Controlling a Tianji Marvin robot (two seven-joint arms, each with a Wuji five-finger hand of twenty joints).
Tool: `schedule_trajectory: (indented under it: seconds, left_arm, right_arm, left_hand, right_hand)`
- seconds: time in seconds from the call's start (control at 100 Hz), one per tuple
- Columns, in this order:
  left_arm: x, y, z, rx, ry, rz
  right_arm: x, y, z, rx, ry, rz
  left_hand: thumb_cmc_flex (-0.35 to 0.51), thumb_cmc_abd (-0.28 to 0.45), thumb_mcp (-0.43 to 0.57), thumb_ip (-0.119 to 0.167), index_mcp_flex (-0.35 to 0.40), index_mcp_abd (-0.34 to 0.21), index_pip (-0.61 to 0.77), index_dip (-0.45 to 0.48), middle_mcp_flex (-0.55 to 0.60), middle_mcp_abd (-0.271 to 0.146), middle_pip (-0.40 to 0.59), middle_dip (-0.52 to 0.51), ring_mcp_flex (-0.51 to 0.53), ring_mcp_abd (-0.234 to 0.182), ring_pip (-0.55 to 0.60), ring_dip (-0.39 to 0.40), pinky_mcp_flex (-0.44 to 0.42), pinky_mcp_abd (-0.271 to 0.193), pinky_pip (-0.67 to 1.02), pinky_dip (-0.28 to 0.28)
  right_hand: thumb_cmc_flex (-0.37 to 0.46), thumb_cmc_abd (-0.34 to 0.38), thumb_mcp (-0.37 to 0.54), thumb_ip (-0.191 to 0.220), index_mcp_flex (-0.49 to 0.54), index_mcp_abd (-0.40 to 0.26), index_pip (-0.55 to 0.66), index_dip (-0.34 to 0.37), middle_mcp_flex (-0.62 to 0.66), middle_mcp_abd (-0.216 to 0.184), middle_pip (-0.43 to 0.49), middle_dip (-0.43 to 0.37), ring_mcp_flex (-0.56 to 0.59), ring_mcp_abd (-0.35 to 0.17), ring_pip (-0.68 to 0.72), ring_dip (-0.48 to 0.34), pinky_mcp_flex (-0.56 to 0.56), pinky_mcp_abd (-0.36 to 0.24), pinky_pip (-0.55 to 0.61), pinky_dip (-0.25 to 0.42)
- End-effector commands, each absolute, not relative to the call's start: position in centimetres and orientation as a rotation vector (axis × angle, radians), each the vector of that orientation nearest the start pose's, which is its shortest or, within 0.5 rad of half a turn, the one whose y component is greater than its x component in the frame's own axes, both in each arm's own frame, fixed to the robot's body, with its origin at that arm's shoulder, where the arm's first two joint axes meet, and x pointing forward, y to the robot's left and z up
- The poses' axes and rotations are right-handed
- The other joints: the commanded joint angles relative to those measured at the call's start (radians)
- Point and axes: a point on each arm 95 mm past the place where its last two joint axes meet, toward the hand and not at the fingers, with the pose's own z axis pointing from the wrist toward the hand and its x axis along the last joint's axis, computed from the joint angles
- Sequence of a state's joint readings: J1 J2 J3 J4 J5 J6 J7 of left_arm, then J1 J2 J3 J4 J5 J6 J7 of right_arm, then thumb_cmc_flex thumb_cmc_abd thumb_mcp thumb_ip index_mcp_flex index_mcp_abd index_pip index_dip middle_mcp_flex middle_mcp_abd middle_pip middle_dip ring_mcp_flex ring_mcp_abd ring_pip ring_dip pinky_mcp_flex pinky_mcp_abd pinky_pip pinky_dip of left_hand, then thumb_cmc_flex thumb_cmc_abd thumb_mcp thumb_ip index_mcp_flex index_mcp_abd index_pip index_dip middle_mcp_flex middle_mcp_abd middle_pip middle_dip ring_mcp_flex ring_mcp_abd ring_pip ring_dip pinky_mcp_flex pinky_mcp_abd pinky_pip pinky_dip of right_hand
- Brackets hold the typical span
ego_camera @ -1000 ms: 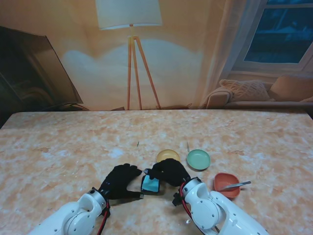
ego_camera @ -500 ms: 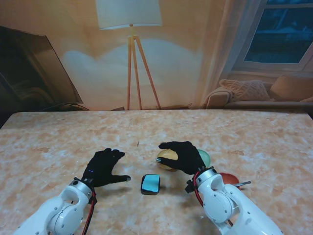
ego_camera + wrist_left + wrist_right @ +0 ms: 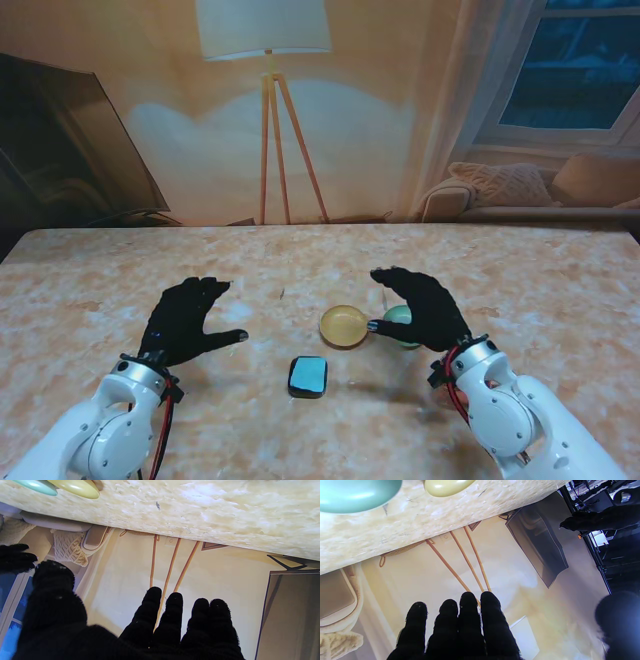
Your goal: Refill the pill box with tweezers
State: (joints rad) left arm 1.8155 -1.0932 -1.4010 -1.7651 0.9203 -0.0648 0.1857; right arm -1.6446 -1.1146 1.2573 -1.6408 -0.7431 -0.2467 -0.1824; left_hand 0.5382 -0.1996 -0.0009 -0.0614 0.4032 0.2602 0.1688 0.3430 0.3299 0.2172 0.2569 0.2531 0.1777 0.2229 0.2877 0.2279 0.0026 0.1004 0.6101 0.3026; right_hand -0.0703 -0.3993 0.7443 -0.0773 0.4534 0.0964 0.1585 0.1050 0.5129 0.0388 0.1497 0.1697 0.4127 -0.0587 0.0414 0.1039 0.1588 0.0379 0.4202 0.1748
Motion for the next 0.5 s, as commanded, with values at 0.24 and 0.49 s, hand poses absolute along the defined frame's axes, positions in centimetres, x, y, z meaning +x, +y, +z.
schedule_trajectory:
  seconds: [0.24,0.49]
  left_arm:
    - [33.9,4.0,-31.3,-1.283,1.227,-1.638]
    - [33.7,4.0,-31.5,-1.295,1.230,-1.638]
  right_arm:
    - [35.9,-0.6,-32.8,1.288,1.321,1.885]
    - [35.7,-1.1,-33.0,1.291,1.312,1.873]
  left_hand:
    - [-0.020,0.018,-0.022,0.011,0.019,0.002,-0.040,-0.020,0.023,-0.009,-0.020,-0.013,0.003,-0.003,-0.032,-0.006,-0.006,-0.038,-0.017,0.004]
    - [-0.016,0.016,-0.021,0.011,0.022,0.001,-0.042,-0.020,0.024,-0.010,-0.019,-0.013,0.004,-0.004,-0.031,-0.006,-0.006,-0.038,-0.017,0.004]
  right_hand:
    - [-0.073,-0.048,0.019,-0.032,-0.052,0.022,-0.035,-0.017,-0.057,-0.004,-0.020,-0.042,-0.041,-0.041,-0.027,-0.031,-0.008,-0.049,-0.049,0.007]
    - [-0.070,-0.048,0.022,-0.034,-0.048,0.025,-0.033,-0.016,-0.055,0.000,-0.015,-0.042,-0.037,-0.038,-0.025,-0.031,-0.002,-0.051,-0.060,0.020]
